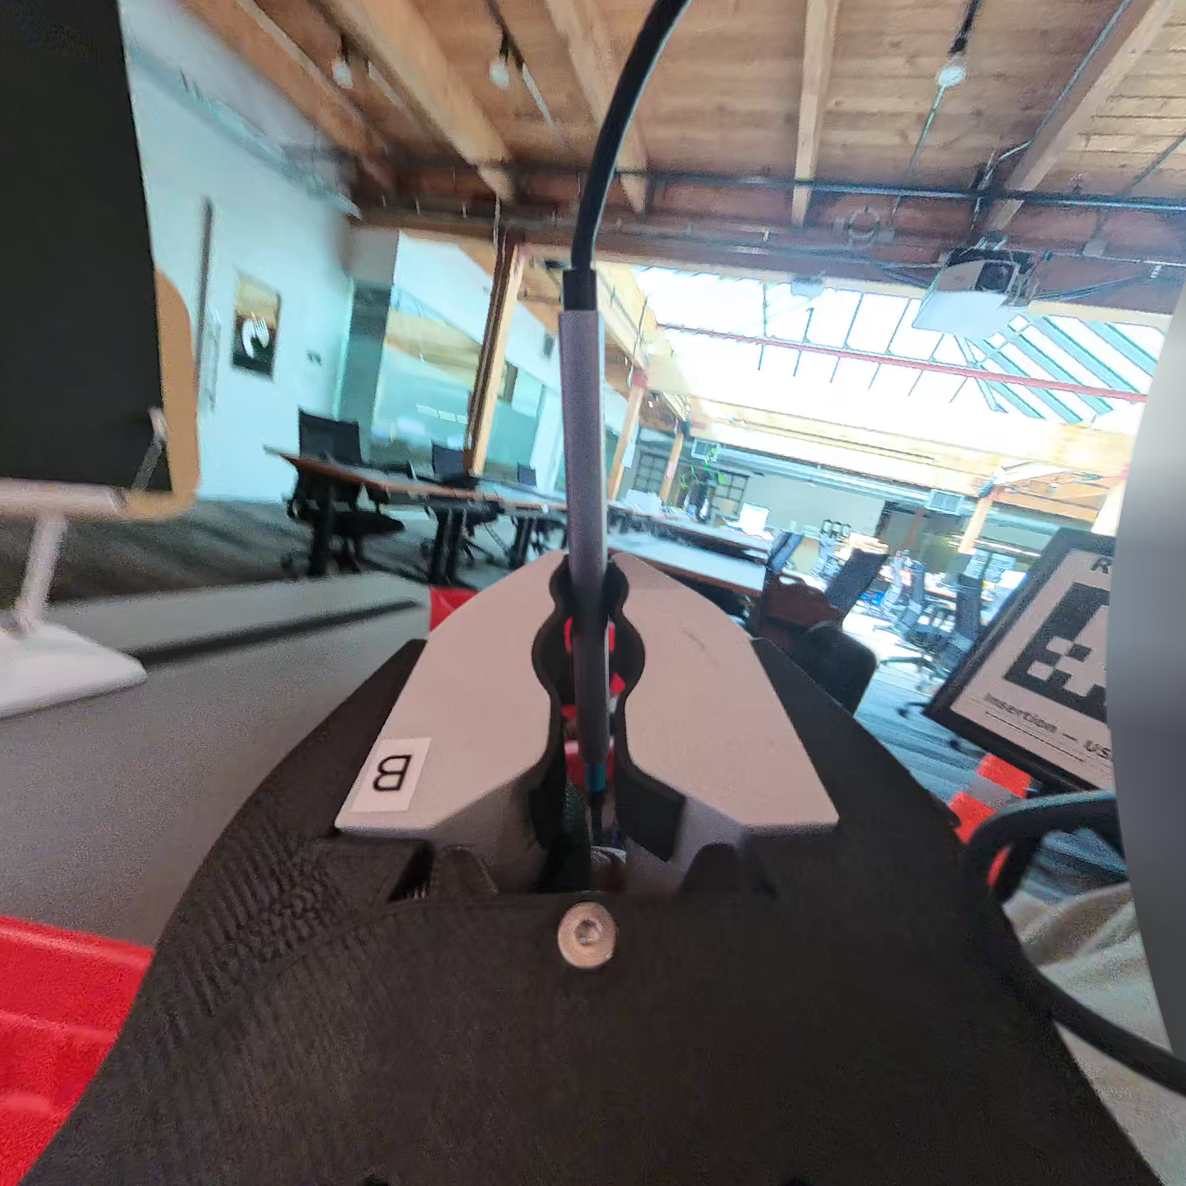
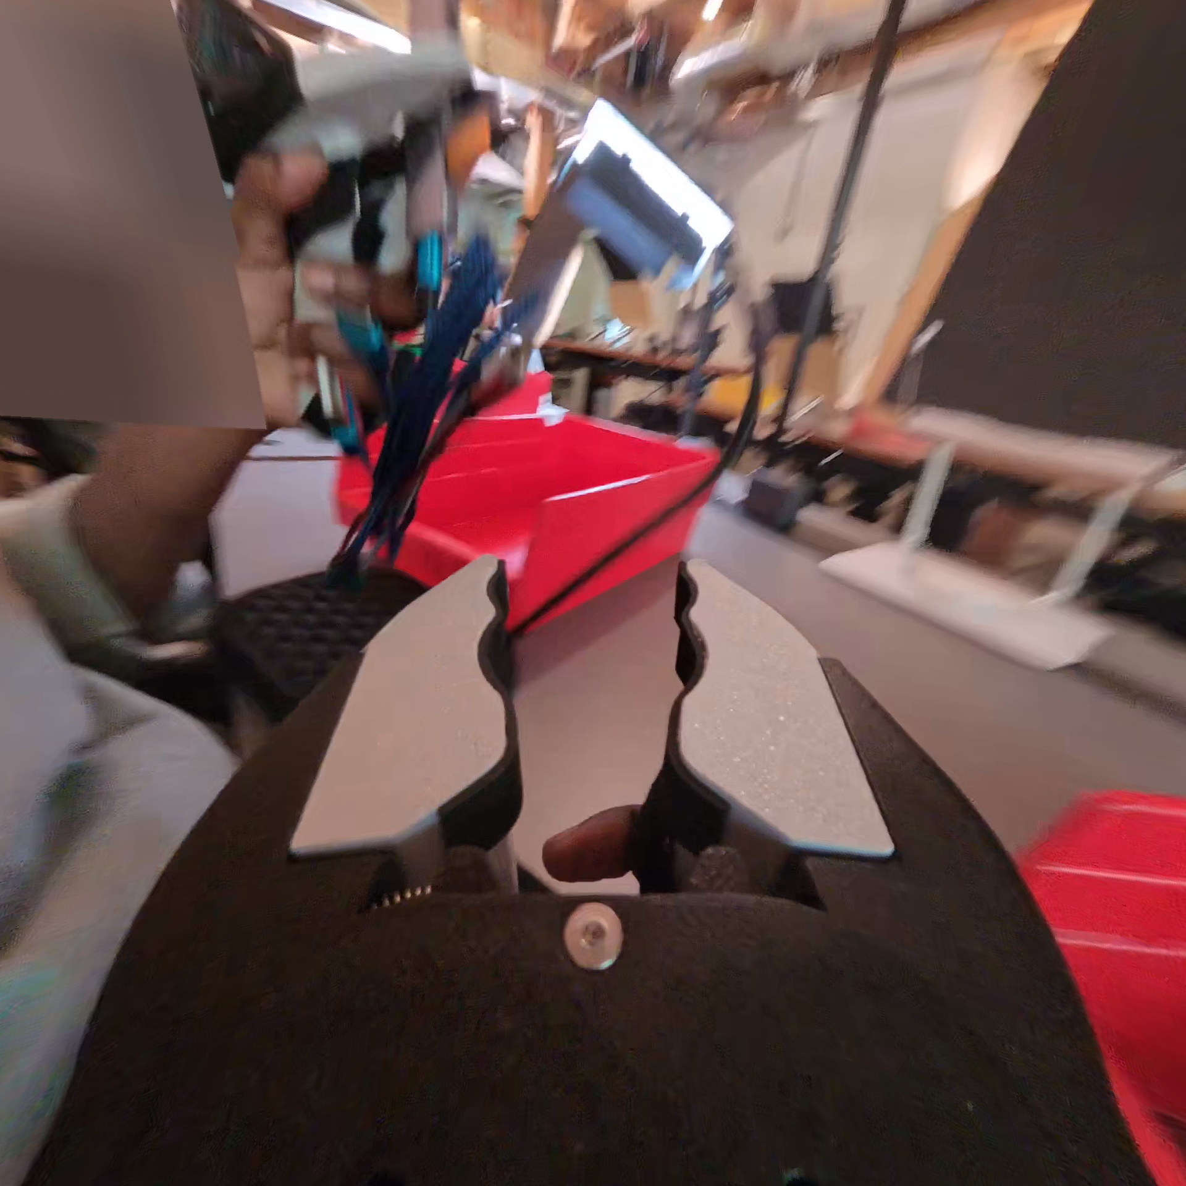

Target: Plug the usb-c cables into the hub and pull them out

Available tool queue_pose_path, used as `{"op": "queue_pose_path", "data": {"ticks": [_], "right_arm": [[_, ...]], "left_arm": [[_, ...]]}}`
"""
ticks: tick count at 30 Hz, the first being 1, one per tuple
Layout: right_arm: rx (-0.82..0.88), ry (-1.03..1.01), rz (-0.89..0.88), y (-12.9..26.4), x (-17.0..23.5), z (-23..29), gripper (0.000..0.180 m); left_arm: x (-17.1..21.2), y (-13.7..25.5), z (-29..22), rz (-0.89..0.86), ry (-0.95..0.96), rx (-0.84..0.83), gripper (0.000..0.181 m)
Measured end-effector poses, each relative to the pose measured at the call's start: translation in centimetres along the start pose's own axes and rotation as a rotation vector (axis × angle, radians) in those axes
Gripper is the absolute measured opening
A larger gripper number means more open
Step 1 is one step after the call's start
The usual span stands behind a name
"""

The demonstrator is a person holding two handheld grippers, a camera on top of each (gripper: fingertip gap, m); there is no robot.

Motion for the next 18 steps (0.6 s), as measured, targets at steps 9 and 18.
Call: {"op": "queue_pose_path", "data": {"ticks": [9,18], "right_arm": [[0.124,0.598,-0.180,2.4,-2.5,0.9,0.032],[0.380,0.826,-0.199,3.3,-4.9,0.1,0.026]], "left_arm": [[9.9,-0.2,1.7,0.235,0.284,0.011,0.010],[11.7,0.1,1.6,0.294,0.189,0.064,0.010]]}}
Point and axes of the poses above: each gripper's, where its closed fingertips meet, y back along the fingers, x out of its underside, z = x × y across the jaws, the point moved 7 cm from there along y, back along the fingers, and after that the axes turned 15 degrees about x, right-handed, at the moved point
